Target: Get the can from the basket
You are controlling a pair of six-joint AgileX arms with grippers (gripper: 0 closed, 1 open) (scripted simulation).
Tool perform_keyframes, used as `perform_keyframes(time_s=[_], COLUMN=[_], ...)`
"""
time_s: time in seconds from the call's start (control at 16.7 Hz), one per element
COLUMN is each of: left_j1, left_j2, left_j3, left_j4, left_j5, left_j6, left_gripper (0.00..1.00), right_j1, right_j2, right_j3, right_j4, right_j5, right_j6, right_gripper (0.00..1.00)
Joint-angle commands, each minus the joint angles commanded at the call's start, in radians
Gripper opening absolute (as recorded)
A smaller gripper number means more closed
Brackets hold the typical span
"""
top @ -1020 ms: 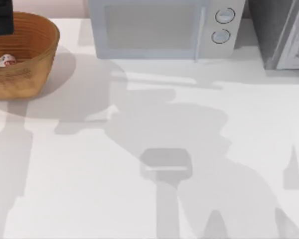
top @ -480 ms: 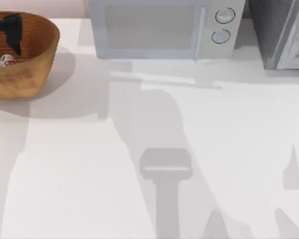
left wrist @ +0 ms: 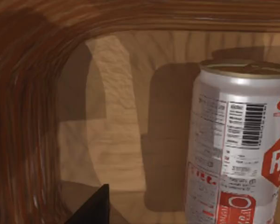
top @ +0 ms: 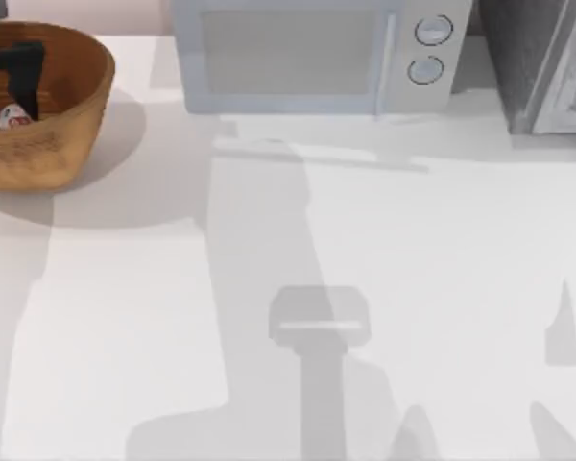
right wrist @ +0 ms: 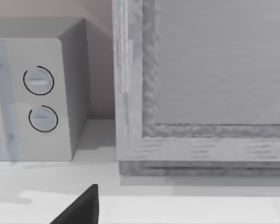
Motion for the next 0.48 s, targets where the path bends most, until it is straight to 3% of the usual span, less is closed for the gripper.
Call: perform_keyframes(time_s=[0.48], left_j1=[-0.006], left_j2=[0.006], left_j3=[0.029], left_j4=[-0.006], left_j5=[-0.003], left_j6=[0.022], left_gripper=[1.0], right_j1=[0.0], right_j2=[0.0], right_j3=[0.0], right_j4=[0.0], right_j5=[0.0], right_j6=[0.0], right_gripper=[1.0])
